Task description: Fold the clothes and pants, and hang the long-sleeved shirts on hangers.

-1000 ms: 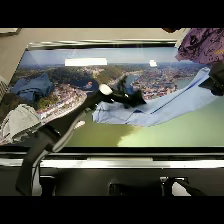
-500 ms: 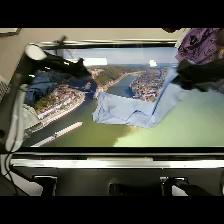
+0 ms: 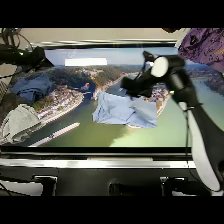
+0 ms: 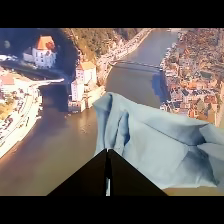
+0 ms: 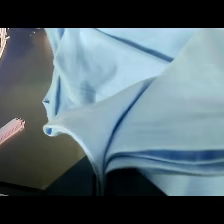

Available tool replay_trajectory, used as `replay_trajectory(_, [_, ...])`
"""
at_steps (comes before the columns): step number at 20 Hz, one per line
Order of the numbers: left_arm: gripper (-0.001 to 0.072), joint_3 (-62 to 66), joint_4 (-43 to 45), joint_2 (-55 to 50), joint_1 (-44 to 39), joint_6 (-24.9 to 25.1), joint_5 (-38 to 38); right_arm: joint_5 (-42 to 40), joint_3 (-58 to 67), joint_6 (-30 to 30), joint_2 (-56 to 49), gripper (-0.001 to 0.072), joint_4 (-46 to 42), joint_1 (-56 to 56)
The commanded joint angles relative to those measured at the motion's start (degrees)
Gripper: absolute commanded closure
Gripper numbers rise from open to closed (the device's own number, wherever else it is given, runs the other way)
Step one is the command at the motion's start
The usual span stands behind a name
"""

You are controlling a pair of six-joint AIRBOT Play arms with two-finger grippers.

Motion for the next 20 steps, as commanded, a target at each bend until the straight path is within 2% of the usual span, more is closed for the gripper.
replay_trajectory(1, [0.0692, 0.0, 0.5, 0.7, 1.0, 0.2, -1.6, -7.3, 0.0, 4.3, -5.1, 0.0673, 0.5, 4.5])
replay_trajectory(9, [0.0692, 0.0, 0.6, 0.7, 1.0, 0.2, -1.7, -18.0, 0.0, 7.8, -11.5, 0.0673, 2.9, 7.6])
replay_trajectory(16, [0.0692, 0.0, 0.8, 0.7, 1.0, 0.4, -1.7, -18.4, 0.0, 7.7, -15.5, 0.0670, 3.3, 9.7])
replay_trajectory(17, [0.0692, 0.0, 0.8, 0.7, 1.0, 0.4, -1.7, -18.6, 0.0, 7.7, -15.8, 0.0624, 3.3, 10.1])
replay_trajectory(18, [0.0692, 0.0, 0.8, 0.7, 1.0, 0.4, -1.7, -18.9, 0.0, 7.6, -16.1, 0.0490, 3.5, 10.3])
replay_trajectory(19, [0.0692, 0.0, 0.8, 0.7, 1.0, 0.4, -1.7, -19.4, 0.0, 7.1, -16.2, 0.0397, 4.0, 10.6])
replay_trajectory(20, [0.0692, -0.1, 0.8, 0.7, 1.0, 0.4, -1.7, -20.2, 0.0, 5.8, -16.2, 0.0392, 5.2, 10.6])
